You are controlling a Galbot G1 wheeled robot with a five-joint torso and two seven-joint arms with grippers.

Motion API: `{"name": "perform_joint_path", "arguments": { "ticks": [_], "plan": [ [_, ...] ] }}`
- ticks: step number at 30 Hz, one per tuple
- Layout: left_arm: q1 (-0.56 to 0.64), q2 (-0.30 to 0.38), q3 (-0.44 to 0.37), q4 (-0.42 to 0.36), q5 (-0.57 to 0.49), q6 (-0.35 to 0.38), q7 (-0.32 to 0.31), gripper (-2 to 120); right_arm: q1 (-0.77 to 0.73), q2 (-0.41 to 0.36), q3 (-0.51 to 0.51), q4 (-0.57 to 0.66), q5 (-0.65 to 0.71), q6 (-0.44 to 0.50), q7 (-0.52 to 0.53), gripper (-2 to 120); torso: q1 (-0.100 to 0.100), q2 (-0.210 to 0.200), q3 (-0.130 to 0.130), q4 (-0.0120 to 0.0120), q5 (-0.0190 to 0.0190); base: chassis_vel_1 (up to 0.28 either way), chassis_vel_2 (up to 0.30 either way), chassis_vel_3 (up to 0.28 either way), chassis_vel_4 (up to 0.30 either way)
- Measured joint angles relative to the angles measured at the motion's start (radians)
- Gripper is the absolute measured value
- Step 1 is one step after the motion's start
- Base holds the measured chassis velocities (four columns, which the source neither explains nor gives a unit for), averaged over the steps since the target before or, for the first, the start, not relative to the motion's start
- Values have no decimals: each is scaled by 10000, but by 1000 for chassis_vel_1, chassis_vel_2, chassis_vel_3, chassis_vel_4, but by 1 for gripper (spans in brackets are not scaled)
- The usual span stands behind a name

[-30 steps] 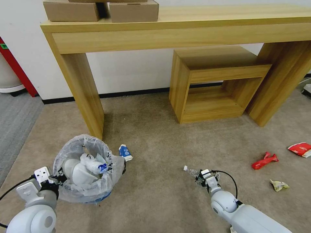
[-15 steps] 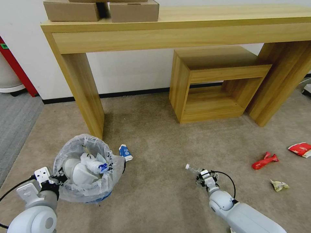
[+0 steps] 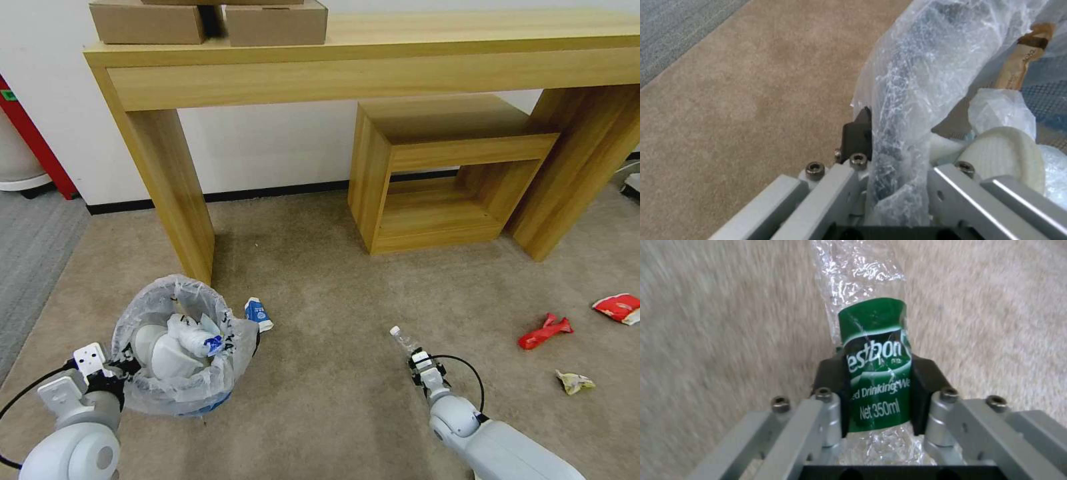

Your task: Pick up the trash bin and place the garbage on the floor into it.

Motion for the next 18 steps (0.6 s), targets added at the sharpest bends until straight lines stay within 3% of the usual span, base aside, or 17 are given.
{"name": "perform_joint_path", "arguments": {
  "ticks": [7, 12, 18],
  "plan": [
    [-22, 89, -15, 29, -18, 9, -16, 1, -755, -549, 1070, 1984, 352, 441, -355, 7, 0, 0, 0, 0, -3, 0, 0, 0, 0],
    [-2, 107, -17, 23, -21, 20, -19, 1, -1087, -761, 1493, 2900, 339, 710, -509, 7, 0, 0, 0, -1, -2, 0, 0, 0, 0],
    [107, 101, -22, -123, -21, 67, -25, 1, -1535, -1317, 1839, 5673, 363, 1597, -1096, 7, 0, 0, -1, 0, -3, 0, 0, 0, 0]
  ]
}}
